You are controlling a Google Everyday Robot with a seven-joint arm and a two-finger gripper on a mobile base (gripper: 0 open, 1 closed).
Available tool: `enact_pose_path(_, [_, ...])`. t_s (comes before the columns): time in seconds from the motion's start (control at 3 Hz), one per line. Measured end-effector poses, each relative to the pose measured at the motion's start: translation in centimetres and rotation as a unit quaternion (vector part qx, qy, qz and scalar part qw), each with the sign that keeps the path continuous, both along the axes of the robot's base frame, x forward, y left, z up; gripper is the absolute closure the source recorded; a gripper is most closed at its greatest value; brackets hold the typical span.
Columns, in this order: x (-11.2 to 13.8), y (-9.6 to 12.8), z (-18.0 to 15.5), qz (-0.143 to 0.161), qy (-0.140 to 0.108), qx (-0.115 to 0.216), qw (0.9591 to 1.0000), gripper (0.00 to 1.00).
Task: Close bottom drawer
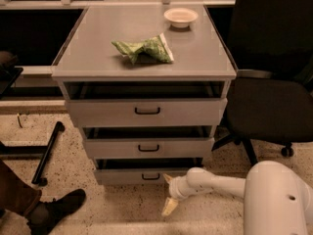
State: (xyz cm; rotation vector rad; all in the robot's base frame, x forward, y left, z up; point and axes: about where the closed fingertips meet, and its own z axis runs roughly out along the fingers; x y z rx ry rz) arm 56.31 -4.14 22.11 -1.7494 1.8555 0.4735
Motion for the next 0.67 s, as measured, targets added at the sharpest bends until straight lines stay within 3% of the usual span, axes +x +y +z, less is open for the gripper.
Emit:
enact_pose_path(0.33, [0.0,-0.1,-3.8,-0.002,0.025,-0.002,0.9997,0.0])
enact_pose_path(0.67, [1.1,2.2,-9.5,0.015,0.049,-0.007,0.9987,0.0])
